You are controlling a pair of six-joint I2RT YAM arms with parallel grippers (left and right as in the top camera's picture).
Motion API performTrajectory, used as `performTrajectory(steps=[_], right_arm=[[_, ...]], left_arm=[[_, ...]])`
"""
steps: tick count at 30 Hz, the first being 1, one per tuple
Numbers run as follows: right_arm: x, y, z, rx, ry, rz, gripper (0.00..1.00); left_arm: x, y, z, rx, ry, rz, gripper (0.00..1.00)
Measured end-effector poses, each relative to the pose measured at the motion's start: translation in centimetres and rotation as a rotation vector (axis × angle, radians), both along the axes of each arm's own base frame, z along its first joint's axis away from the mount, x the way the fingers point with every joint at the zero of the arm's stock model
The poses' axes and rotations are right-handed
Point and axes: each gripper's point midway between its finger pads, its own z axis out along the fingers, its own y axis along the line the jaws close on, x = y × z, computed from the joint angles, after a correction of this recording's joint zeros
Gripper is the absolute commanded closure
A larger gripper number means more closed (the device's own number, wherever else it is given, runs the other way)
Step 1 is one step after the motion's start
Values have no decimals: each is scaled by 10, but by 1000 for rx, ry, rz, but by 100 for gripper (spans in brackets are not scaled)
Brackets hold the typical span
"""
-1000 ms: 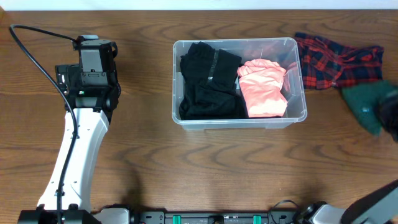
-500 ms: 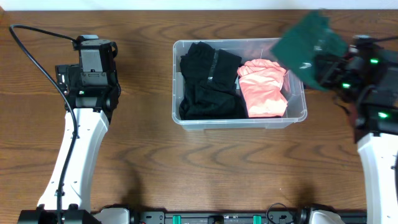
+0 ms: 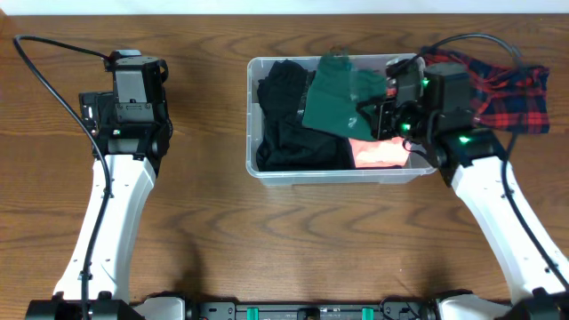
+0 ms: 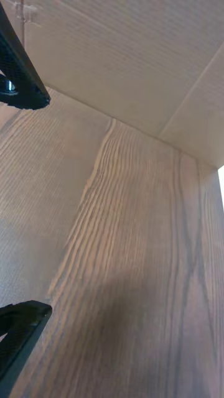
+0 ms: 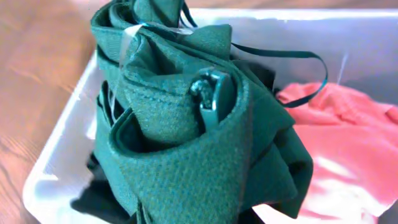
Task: Pack container
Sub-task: 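Lower the green garment into the container center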
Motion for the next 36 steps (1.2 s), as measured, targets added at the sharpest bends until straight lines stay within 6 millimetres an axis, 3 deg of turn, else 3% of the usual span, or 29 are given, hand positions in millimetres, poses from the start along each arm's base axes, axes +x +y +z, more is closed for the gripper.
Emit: performTrajectory(steps=[7, 22, 25, 28, 36], right_arm=[[-26, 4, -35, -82, 115, 115, 99], [-39, 3, -45, -131, 137, 197, 98], [-39, 3, -48, -132, 146, 198, 62], [-39, 2, -49, -142, 143, 199, 42], [-31, -14, -55, -232, 133, 139, 20]], left_arm=[[0, 0, 0, 0, 0, 0, 2], [0, 0, 0, 0, 0, 0, 2], [0, 0, 0, 0, 0, 0, 2], [0, 0, 0, 0, 0, 0, 2], [0, 0, 0, 0, 0, 0, 2]])
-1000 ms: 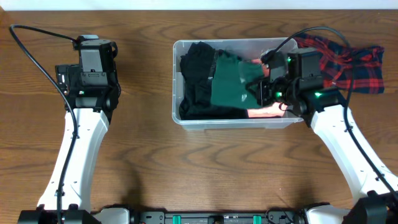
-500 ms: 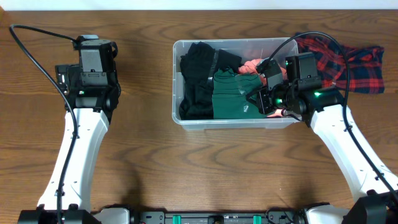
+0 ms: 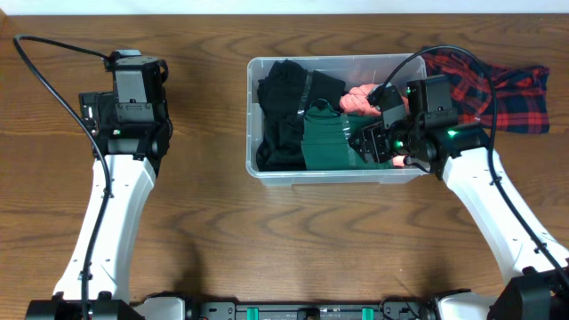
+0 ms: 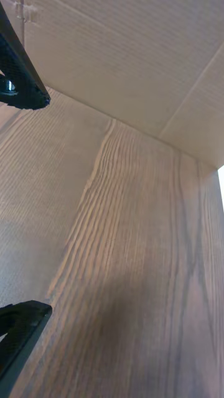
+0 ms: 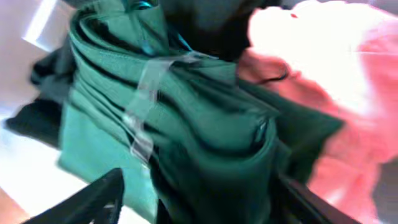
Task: Pack container
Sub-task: 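Lower the green garment into the container center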
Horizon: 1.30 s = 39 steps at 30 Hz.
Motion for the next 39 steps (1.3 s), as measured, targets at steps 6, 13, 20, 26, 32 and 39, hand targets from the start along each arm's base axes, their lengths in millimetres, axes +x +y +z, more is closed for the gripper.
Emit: performTrajectory(steps=[6, 13, 20, 26, 32, 39], right_arm=[[13, -20, -2, -107, -48, -74, 3], [46, -35, 16, -179, -208, -145, 3], [52, -29, 30, -150, -241, -125, 18], [46, -2, 42, -41, -241, -31, 61], [35, 20, 45, 24, -222, 42, 99], [22, 47, 46, 33, -236, 153, 99]], left_arm=[[0, 0, 0, 0, 0, 0, 2], [0, 0, 0, 0, 0, 0, 2], [0, 0, 0, 0, 0, 0, 2], [0, 0, 0, 0, 0, 0, 2], [0, 0, 0, 0, 0, 0, 2], [0, 0, 0, 0, 0, 0, 2]])
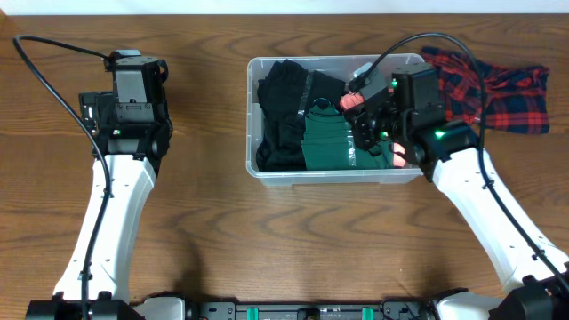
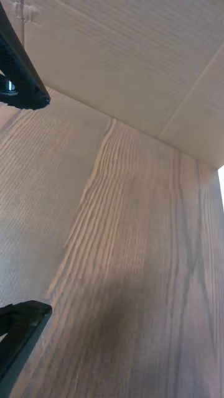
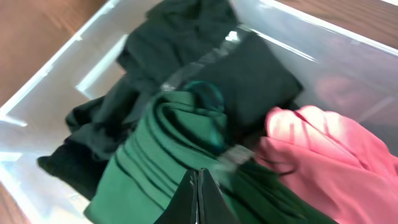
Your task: Pack container
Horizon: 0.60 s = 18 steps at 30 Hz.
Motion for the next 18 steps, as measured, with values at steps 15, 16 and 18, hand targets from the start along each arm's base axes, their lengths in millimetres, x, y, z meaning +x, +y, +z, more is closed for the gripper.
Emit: performTrajectory(steps=[15, 16, 18], right_arm=[[33, -10, -123, -227, 146, -39, 99], [35, -11, -128, -238, 150, -46, 99], [40, -13, -132, -252, 152, -55, 98]], left_arm=[[0, 0, 0, 0, 0, 0, 2], [0, 0, 0, 0, 0, 0, 2], [0, 0, 0, 0, 0, 0, 2]])
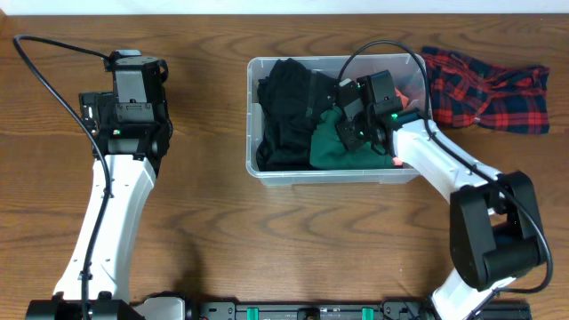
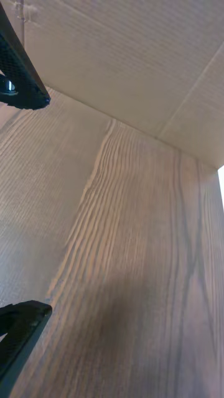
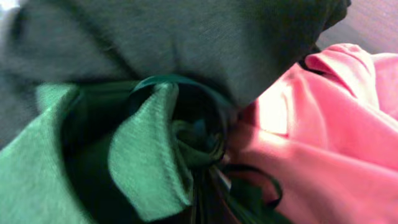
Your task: Pack container
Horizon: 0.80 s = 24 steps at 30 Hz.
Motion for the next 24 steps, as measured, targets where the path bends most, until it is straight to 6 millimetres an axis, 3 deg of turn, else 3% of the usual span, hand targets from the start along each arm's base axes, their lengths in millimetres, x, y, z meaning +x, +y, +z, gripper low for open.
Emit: performTrajectory(steps=[11, 14, 16, 18, 22, 24], right_arm=[[0, -4, 4, -32, 4, 6, 98], [-2, -8, 16, -46, -7, 1, 90], [-3, -11, 32, -48, -39, -6, 81], [-1, -13, 58, -44, -100, -11, 78], [-10, -19, 111, -22, -197, -24, 76], [-19, -22, 126, -21, -206, -25, 77]], left_arm=[[0, 0, 0, 0, 0, 0, 2], [0, 0, 0, 0, 0, 0, 2], [0, 0, 0, 0, 0, 0, 2], [0, 0, 0, 0, 0, 0, 2], [0, 0, 0, 0, 0, 0, 2], [0, 0, 0, 0, 0, 0, 2]])
